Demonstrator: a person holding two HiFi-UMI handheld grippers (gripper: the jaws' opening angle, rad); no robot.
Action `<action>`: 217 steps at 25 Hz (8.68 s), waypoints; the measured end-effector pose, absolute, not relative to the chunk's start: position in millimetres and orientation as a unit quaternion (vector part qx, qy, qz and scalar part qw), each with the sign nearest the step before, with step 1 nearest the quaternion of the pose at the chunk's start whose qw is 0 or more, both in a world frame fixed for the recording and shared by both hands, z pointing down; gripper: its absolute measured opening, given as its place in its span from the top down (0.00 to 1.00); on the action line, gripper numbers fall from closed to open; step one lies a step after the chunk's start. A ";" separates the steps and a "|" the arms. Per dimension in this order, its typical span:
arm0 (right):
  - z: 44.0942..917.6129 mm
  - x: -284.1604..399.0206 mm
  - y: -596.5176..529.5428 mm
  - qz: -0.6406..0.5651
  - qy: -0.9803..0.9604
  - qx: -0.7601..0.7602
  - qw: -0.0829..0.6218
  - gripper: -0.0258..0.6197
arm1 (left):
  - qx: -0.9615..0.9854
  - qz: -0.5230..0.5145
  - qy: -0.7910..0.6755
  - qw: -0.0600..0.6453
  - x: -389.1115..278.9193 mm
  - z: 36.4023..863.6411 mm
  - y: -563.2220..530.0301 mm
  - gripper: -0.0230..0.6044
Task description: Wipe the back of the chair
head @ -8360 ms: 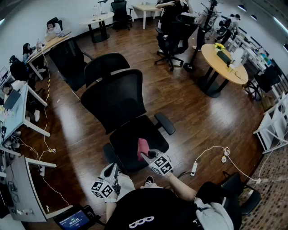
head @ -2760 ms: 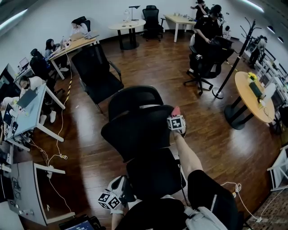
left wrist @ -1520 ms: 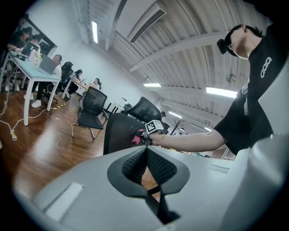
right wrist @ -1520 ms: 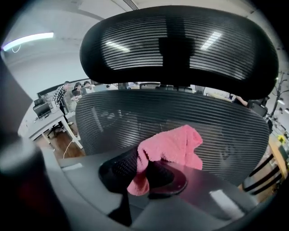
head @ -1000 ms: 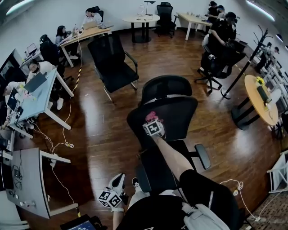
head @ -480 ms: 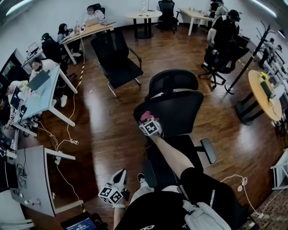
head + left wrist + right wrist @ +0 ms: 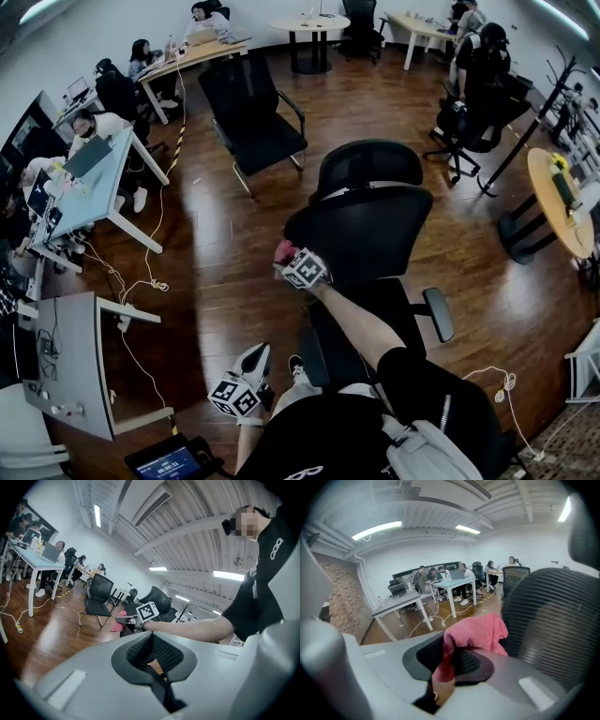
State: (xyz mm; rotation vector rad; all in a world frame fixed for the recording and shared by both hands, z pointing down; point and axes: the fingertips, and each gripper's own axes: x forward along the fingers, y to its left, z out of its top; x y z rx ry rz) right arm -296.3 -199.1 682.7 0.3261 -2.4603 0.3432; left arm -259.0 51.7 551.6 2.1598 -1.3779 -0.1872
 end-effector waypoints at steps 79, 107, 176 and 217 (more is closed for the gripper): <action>718.9 279.1 -413.2 0.318 -0.736 0.560 0.207 0.89 | 0.835 -0.018 -0.469 0.288 -30.6 547.7 -0.2 0.98; 762.5 71.6 -359.3 0.251 -0.808 0.445 0.295 0.89 | 0.803 -0.017 -0.512 0.303 -77.4 561.9 39.6 0.98; 808.5 -44.8 -285.6 0.222 -0.880 0.263 0.327 0.89 | 0.833 0.029 -0.443 0.330 -31.3 585.3 11.3 0.98; 821.2 239.8 -370.7 0.333 -0.745 0.512 0.268 0.89 | 0.843 0.055 -0.412 0.341 11.3 572.2 -1.0 0.98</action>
